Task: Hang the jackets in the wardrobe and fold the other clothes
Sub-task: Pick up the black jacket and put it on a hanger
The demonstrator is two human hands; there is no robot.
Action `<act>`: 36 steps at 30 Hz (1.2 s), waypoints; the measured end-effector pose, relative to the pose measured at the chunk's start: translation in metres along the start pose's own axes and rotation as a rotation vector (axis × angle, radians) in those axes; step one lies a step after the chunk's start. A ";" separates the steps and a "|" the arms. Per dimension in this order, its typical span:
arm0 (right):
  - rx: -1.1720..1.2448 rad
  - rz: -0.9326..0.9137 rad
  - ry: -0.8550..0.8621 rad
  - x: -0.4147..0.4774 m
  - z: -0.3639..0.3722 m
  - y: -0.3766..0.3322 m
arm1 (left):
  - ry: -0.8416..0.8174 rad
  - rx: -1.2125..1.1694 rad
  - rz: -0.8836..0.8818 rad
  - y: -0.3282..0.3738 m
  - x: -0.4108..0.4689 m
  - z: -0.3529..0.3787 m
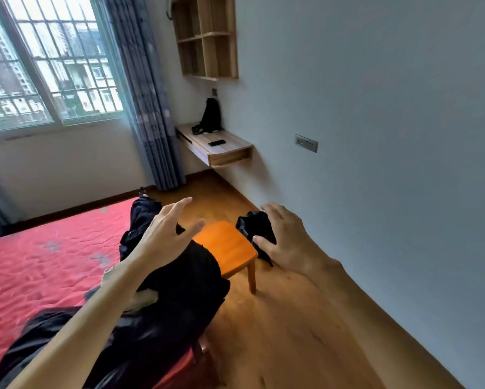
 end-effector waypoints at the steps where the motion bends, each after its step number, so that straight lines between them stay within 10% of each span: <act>1: 0.013 -0.019 -0.016 0.010 0.009 0.001 | 0.018 0.002 -0.029 -0.008 0.003 -0.002; 36: 0.203 -0.474 -0.584 0.461 0.366 -0.046 | 0.063 -0.167 -0.759 -0.387 0.199 0.064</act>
Point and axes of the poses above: each hand's wrist, its own x-axis towards the middle knuckle, its own z-axis out of the palm, y = z × x, the point moved 7 cm from there along x, towards the middle knuckle, and after that the axes turned 5 degrees about x, right-handed, at the moved point
